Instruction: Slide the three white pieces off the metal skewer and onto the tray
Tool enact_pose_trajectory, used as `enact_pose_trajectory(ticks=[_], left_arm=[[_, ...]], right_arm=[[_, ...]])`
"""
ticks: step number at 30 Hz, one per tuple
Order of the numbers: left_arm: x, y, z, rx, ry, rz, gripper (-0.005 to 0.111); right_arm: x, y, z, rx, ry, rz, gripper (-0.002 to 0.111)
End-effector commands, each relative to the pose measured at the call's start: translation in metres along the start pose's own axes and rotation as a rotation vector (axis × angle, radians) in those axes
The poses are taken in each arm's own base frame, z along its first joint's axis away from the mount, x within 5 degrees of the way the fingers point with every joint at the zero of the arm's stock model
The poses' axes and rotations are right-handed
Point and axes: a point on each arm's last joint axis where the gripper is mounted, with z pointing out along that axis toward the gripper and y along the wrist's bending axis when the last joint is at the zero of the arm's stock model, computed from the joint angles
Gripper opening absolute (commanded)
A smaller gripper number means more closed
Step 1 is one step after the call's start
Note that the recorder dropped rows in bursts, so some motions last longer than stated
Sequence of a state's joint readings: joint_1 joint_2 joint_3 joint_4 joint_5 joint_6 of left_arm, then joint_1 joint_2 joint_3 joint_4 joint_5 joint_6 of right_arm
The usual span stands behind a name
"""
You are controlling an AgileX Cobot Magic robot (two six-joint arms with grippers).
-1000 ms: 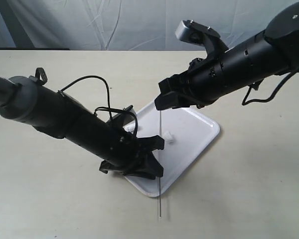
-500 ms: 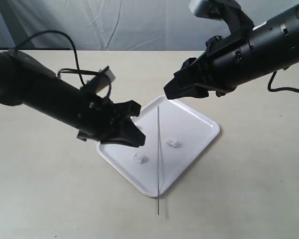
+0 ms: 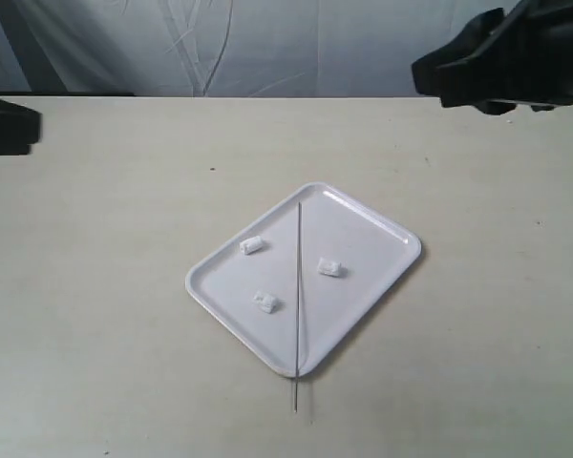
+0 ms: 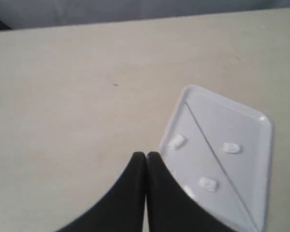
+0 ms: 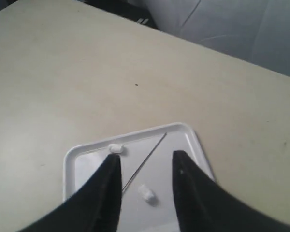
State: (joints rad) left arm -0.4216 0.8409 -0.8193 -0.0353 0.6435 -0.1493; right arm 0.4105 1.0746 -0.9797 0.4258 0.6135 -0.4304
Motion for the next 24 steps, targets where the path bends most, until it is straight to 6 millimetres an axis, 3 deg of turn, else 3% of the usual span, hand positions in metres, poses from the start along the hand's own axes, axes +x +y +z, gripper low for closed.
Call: enact_pose_trajectory(ticks=[1, 6, 11, 14, 19, 24], left_arm=[[0.021, 0.018, -0.051, -0.151, -0.124, 0.044, 0.000], [0.062, 0.030, -0.092, -0.196, -0.207, 0.029, 0.000], [0.087, 0.045, -0.101, -0.316, -0.262, 0.071, 0.000], [0.100, 0.048, -0.095, -0.328, -0.250, 0.083, 0.000], [0.116, 0.030, -0.064, -0.068, -0.299, 0.044, 0.000], [0.127, 0.037, -0.047, -0.139, -0.313, 0.166, 0.000]], right_arm=[[0.012, -0.003, -0.025, 0.109, -0.043, -0.024, 0.021], [0.028, -0.001, -0.059, 0.192, -0.216, 0.027, 0.021], [0.052, 0.005, -0.085, 0.236, -0.332, -0.021, 0.021], [0.069, 0.005, -0.096, 0.275, -0.351, -0.008, 0.021], [0.114, -0.010, -0.112, 0.495, -0.245, 0.119, 0.021], [0.137, -0.014, -0.108, 0.552, -0.161, 0.097, 0.021]])
